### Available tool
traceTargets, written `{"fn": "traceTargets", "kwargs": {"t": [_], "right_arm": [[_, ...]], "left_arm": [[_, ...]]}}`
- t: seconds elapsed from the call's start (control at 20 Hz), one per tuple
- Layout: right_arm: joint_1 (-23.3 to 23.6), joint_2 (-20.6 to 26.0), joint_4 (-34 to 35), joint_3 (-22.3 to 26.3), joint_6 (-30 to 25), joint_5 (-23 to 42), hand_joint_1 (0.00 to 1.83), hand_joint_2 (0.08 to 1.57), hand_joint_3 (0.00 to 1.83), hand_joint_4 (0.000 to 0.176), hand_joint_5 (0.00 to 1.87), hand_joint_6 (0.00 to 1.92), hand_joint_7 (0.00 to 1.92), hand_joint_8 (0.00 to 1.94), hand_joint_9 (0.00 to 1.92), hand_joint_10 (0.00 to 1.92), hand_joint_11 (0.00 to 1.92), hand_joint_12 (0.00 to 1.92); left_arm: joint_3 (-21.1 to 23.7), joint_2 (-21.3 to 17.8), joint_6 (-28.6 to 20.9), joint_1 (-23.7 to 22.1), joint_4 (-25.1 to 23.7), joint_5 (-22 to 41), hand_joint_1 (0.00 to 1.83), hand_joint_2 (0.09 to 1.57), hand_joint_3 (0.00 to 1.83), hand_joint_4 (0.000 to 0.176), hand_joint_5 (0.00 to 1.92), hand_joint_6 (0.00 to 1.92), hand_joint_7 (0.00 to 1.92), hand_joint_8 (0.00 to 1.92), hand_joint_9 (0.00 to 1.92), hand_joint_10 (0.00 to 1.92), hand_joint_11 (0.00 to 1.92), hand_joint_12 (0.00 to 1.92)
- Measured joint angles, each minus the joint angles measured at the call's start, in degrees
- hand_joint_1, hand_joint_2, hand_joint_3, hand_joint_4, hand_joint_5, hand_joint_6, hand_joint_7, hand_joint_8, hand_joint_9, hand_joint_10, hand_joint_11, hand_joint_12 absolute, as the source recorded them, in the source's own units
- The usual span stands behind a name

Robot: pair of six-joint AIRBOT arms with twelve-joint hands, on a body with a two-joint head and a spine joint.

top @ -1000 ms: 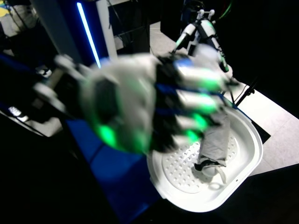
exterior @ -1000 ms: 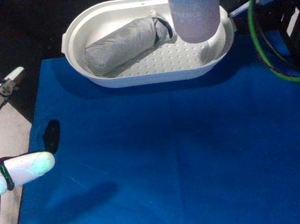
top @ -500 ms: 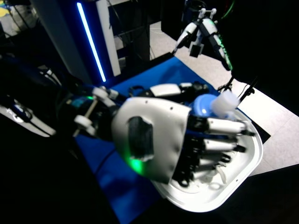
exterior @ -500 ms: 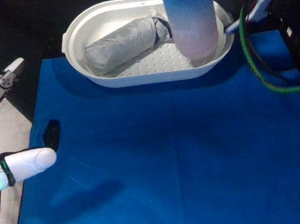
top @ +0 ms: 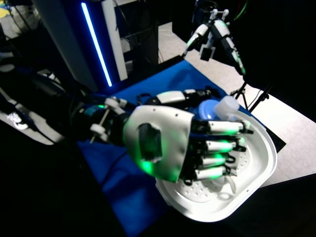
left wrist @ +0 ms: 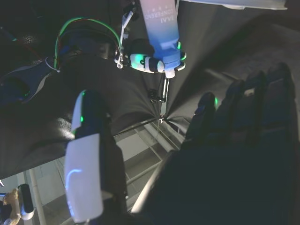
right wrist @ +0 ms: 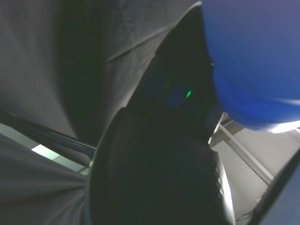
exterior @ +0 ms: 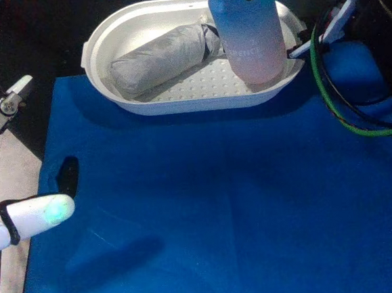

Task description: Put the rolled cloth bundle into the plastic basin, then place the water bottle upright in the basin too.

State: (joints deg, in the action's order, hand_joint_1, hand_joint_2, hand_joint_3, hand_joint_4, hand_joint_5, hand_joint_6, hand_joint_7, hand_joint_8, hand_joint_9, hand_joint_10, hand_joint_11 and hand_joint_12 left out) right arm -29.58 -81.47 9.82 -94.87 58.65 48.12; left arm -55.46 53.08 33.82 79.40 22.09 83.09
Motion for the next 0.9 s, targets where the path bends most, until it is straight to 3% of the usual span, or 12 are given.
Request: {"fn": "traceTargets", "kwargs": {"t": [0.05, 0.1, 0.15, 0.25, 0.3, 0.45, 0.5, 0.65, 0.7, 0.85, 0.9], "right_arm": [[0.0, 0.17, 0.04, 0.37, -0.04, 0.09, 0.94, 1.21, 0.0, 0.143, 0.78, 1.28, 1.12, 0.22, 0.96, 0.91, 0.79, 1.41], [-0.37, 0.33, -0.04, 0.7, -0.13, 0.68, 0.83, 1.17, 0.0, 0.0, 0.82, 0.2, 1.09, 0.19, 0.91, 0.94, 0.73, 1.47], [-0.59, 0.42, -0.02, 1.01, -0.2, 1.44, 0.81, 1.17, 0.0, 0.0, 0.83, 0.07, 1.08, 0.17, 0.89, 0.91, 0.71, 1.43], [-1.31, 0.96, -0.24, 1.81, -0.33, 1.84, 0.7, 1.14, 0.0, 0.0, 0.68, 0.0, 0.99, 0.06, 0.8, 0.73, 0.57, 1.38], [-1.49, 1.51, -0.33, 2.4, -0.31, 1.84, 0.66, 1.14, 0.0, 0.002, 0.59, 0.0, 0.86, 0.0, 0.73, 0.43, 0.42, 1.28], [-1.7, 2.84, 0.24, 3.54, -0.44, 4.55, 0.66, 1.13, 0.0, 0.04, 0.5, 0.0, 0.67, 0.0, 0.72, 0.06, 0.4, 1.06], [-1.7, 3.28, 0.5, 3.85, -0.57, 5.86, 0.67, 1.14, 0.0, 0.054, 0.49, 0.0, 0.65, 0.0, 0.72, 0.04, 0.38, 1.13], [-1.97, 4.02, 0.61, 4.96, -0.63, 6.97, 0.66, 1.14, 0.0, 0.074, 0.48, 0.0, 0.63, 0.0, 0.72, 0.03, 0.39, 1.13], [-2.12, 4.13, 0.33, 5.16, -0.66, 7.08, 0.67, 1.13, 0.0, 0.073, 0.48, 0.0, 0.63, 0.0, 0.72, 0.03, 0.37, 1.12], [-2.32, 4.31, 0.26, 5.42, -0.63, 6.86, 0.73, 1.12, 0.0, 0.05, 0.48, 0.0, 0.64, 0.0, 0.74, 0.02, 0.33, 1.18], [-2.43, 4.76, 0.15, 5.77, -0.7, 7.06, 0.73, 1.12, 0.0, 0.051, 0.48, 0.0, 0.63, 0.0, 0.72, 0.02, 0.31, 1.18]], "left_arm": [[0.0, 0.0, 0.0, 0.0, 0.02, 0.0, 0.59, 0.85, 0.0, 0.176, 0.0, 0.0, 0.0, 0.0, 0.0, 0.0, 0.0, 0.0], [0.0, 0.0, 0.0, 0.0, 0.04, 0.0, 0.59, 0.85, 0.0, 0.176, 0.0, 0.0, 0.0, 0.0, 0.0, 0.0, 0.0, 0.0], [0.0, 0.0, -0.02, 0.0, 0.02, 0.02, 0.59, 0.85, 0.0, 0.176, 0.0, 0.0, 0.0, 0.0, 0.0, 0.0, 0.0, 0.0], [0.0, 0.2, -0.02, 0.0, 0.07, 0.15, 0.59, 0.85, 0.0, 0.176, 0.0, 0.0, 0.0, 0.0, 0.0, 0.0, 0.0, 0.0], [0.02, 0.24, -0.04, 0.0, 0.0, 0.13, 0.59, 0.85, 0.0, 0.176, 0.0, 0.0, 0.0, 0.0, 0.0, 0.0, 0.0, 0.0], [0.0, 0.24, -0.07, 0.0, 0.07, 0.31, 0.59, 0.85, 0.0, 0.176, 0.0, 0.0, 0.0, 0.0, 0.0, 0.0, 0.0, 0.0], [0.02, 0.24, -0.07, 0.0, 0.07, 0.33, 0.59, 0.85, 0.0, 0.176, 0.0, 0.0, 0.0, 0.0, 0.0, 0.0, 0.0, 0.0], [0.02, 0.24, -0.09, 0.0, 0.15, 0.35, 0.59, 0.86, 0.0, 0.176, 0.0, 0.0, 0.0, 0.0, 0.0, 0.0, 0.0, 0.0], [0.02, 0.26, -0.09, 0.0, 0.15, 0.28, 0.59, 0.86, 0.0, 0.176, 0.0, 0.0, 0.0, 0.0, 0.0, 0.0, 0.0, 0.0], [0.02, 0.28, -0.17, 0.0, 0.2, 0.28, 0.59, 0.85, 0.0, 0.176, 0.0, 0.0, 0.0, 0.0, 0.0, 0.0, 0.0, 0.0], [0.02, 0.28, -0.2, 0.0, 0.24, 0.24, 0.59, 0.85, 0.0, 0.176, 0.0, 0.0, 0.0, 0.0, 0.0, 0.0, 0.01, 0.0]]}}
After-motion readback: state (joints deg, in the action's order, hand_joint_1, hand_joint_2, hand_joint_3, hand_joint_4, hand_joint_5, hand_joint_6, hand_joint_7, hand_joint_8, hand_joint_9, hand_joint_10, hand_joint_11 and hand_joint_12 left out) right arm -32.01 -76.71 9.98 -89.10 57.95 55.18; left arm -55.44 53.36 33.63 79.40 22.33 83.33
